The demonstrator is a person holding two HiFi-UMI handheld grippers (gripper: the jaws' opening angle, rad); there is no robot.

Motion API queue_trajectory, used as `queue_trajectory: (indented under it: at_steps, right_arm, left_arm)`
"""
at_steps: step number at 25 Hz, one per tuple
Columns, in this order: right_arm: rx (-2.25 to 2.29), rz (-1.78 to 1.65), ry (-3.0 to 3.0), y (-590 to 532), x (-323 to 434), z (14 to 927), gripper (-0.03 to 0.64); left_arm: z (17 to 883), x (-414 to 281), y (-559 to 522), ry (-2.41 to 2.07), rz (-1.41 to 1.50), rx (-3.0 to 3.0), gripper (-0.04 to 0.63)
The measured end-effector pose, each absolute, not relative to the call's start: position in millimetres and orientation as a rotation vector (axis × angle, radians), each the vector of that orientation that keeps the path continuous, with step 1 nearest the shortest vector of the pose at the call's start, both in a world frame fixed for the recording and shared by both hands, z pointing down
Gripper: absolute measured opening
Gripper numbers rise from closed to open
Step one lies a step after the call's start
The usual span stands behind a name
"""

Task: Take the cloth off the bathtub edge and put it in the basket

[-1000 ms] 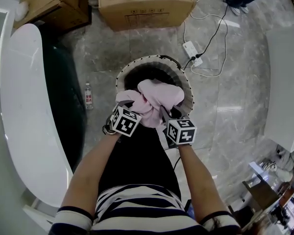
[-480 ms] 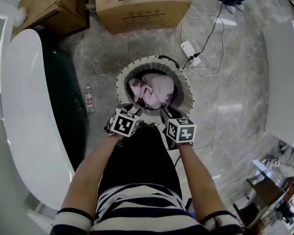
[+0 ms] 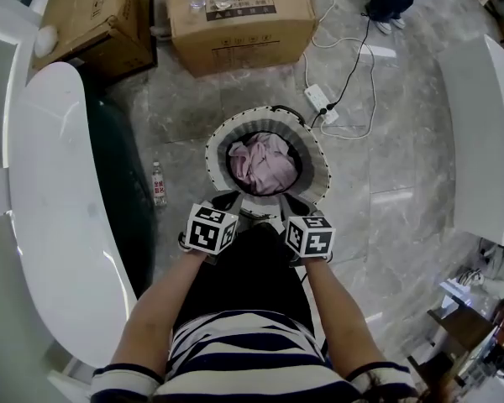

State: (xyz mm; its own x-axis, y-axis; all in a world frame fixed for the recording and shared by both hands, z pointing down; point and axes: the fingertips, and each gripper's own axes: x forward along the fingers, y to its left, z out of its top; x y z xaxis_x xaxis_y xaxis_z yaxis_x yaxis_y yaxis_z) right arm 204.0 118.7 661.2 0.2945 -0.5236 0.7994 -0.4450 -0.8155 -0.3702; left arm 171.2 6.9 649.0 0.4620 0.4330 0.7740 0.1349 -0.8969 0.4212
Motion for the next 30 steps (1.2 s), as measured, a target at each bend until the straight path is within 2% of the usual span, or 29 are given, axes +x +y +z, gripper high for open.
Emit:
queue_trajectory:
  at_steps: [12,30]
  right_arm:
    - [-2.574,-1.402,0.848,128,185,602,0.028]
    - [-2.609,-1.296,0.834,120,157,554,0.026]
  left_arm:
    - [587,155,-23,0.431,1.179,2.496,0.031]
    - [536,131,-44,0.363,1.037,2.514,0.031]
